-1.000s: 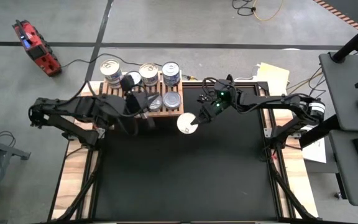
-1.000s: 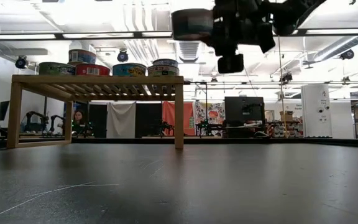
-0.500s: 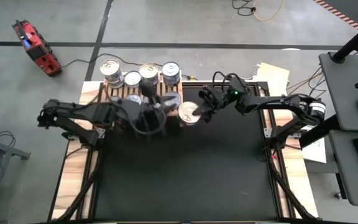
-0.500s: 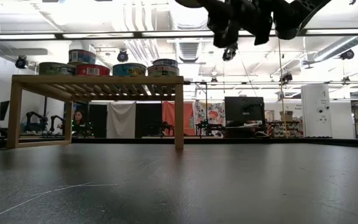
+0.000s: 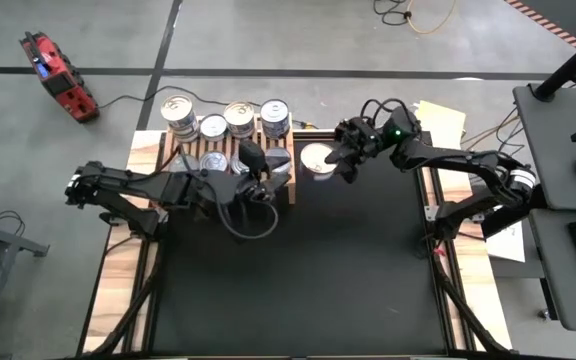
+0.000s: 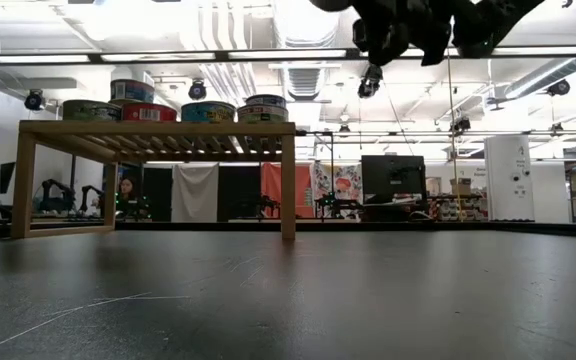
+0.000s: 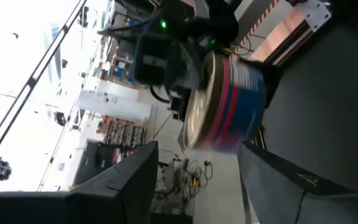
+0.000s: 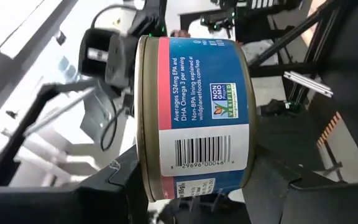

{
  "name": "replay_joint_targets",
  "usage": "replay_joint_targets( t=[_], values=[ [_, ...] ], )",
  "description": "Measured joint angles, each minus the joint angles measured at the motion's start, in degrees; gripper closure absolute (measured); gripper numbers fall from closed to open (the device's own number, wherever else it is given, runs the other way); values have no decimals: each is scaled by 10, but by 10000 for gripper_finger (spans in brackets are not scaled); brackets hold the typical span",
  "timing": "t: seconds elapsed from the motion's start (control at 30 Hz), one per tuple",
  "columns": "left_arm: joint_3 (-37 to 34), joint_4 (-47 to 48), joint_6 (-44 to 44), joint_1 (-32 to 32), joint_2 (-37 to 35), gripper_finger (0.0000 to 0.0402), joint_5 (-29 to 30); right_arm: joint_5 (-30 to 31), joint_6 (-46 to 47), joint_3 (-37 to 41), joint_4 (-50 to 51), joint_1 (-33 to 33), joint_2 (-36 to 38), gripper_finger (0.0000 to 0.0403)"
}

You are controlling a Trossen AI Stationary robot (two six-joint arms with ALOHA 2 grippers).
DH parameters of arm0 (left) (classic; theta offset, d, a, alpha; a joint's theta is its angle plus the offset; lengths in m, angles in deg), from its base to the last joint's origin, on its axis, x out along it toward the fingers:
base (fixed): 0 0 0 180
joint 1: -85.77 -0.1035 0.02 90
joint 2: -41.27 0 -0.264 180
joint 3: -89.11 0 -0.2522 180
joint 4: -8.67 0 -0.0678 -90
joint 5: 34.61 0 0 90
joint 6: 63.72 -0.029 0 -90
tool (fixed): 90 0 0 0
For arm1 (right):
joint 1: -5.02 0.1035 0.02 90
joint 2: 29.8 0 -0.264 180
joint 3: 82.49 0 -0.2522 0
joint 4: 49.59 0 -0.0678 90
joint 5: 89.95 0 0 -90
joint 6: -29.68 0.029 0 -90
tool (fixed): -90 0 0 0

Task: Stack canned seafood by type on shelf
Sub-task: Stack the blue pink tuna can on top of the other blue pink tuna can on the shelf

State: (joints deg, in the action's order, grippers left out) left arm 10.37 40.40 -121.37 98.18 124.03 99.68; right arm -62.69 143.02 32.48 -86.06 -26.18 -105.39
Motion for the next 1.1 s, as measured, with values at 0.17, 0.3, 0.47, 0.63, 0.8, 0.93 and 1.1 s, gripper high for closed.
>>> replay_joint_targets(
  t=[0.17,0.3,0.47,0.63,0.8,0.93,1.1],
  values=[
    [0,-19,-50,-3,0,194,-18,34,23,0,2,14,-2,216],
    [0,-15,-74,-3,0,193,-19,43,40,-7,-13,22,-2,216],
    [0,-10,-92,-3,0,193,-19,58,56,-40,-18,28,0,216],
    [0,-25,-109,-5,3,193,-30,64,53,-71,-11,43,-6,216],
    [0,-53,-109,-5,6,193,-28,72,46,-79,-12,51,-11,216],
    [0,-54,-115,-5,6,183,-25,76,41,-76,-10,51,-12,216],
    [0,-84,-116,-5,7,157,18,90,40,-76,-9,61,-13,216]
  ],
)
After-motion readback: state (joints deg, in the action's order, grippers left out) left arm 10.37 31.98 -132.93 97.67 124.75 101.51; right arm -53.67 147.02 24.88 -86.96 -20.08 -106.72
